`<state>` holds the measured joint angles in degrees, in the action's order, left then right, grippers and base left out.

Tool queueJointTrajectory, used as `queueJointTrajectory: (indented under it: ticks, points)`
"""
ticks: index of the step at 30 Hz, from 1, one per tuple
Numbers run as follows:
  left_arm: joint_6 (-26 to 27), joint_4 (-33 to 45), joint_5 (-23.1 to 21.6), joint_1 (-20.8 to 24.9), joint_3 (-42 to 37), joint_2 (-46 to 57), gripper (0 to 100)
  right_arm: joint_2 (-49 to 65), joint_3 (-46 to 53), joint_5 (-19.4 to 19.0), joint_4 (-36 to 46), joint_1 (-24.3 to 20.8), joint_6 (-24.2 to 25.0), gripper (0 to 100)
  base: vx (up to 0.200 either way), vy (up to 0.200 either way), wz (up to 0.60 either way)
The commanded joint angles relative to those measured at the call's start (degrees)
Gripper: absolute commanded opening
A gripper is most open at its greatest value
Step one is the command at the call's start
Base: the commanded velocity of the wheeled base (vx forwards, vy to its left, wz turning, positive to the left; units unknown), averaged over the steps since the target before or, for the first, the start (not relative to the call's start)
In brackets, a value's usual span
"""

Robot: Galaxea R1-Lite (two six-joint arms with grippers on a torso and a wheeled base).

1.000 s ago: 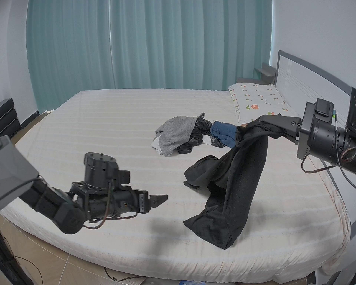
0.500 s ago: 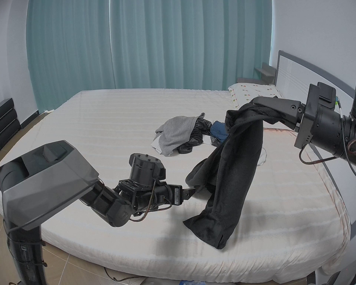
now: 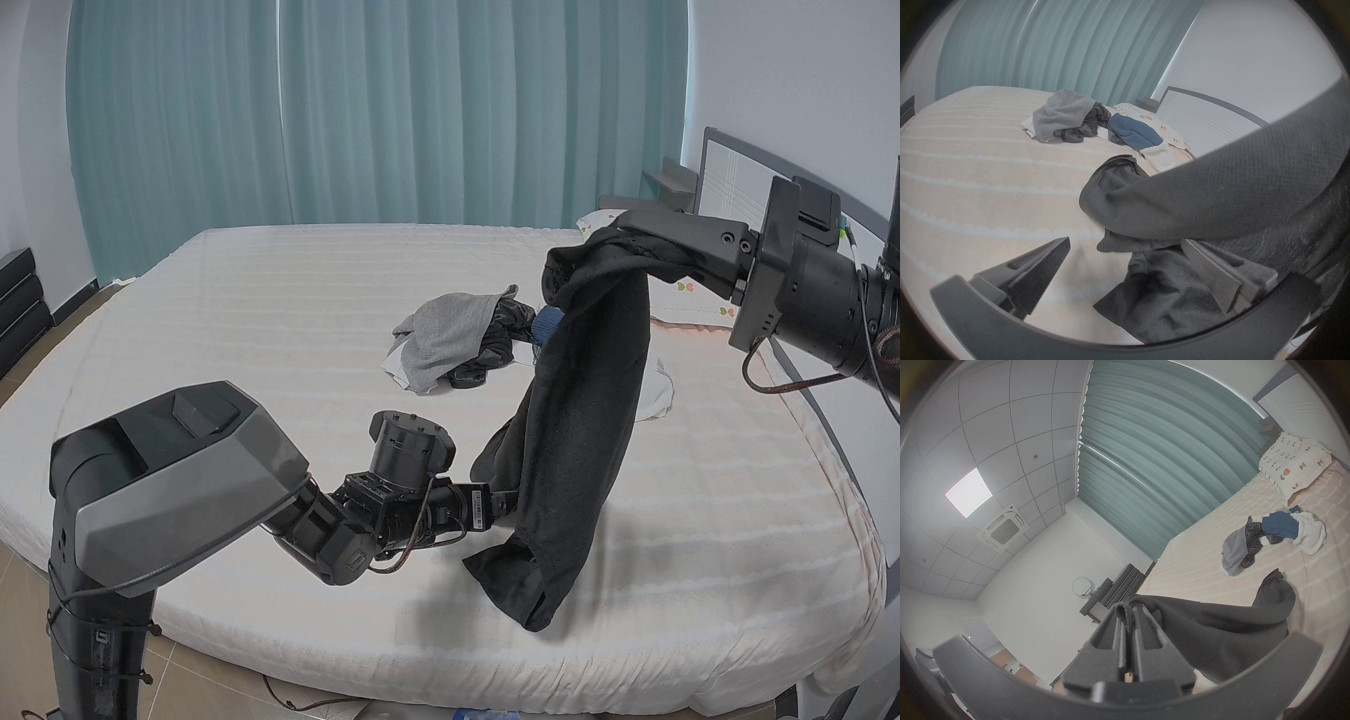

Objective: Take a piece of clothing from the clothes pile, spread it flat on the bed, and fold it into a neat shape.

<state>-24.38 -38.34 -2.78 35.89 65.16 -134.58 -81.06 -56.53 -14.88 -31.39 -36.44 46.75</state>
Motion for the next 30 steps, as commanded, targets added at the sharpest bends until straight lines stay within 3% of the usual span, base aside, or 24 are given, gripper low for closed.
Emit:
queueJointTrajectory:
  ticks: [1,8,20,30]
  points:
    - [-0.1,-0.2,0.2,0.2,1.8,-2.3,100,-0.2,-1.6,0.0,-0.1,-0.7,0.1,0,0.000,0.000,0.00]
    - [-0.7,-0.2,0.5,-0.1,0.1,-2.3,100,-1.0,-2.4,1.2,-0.1,-0.3,0.0,0,0.000,0.000,0.00]
    - [-1.6,-0.2,-2.5,1.0,-10.7,8.9,100,-3.9,-2.6,1.3,-0.2,1.7,0.2,0,0.000,0.000,0.00]
    - [-7.5,-0.3,-2.4,4.0,-6.4,7.1,100,-3.2,-3.4,1.3,-0.2,1.7,0.3,0,0.000,0.000,0.00]
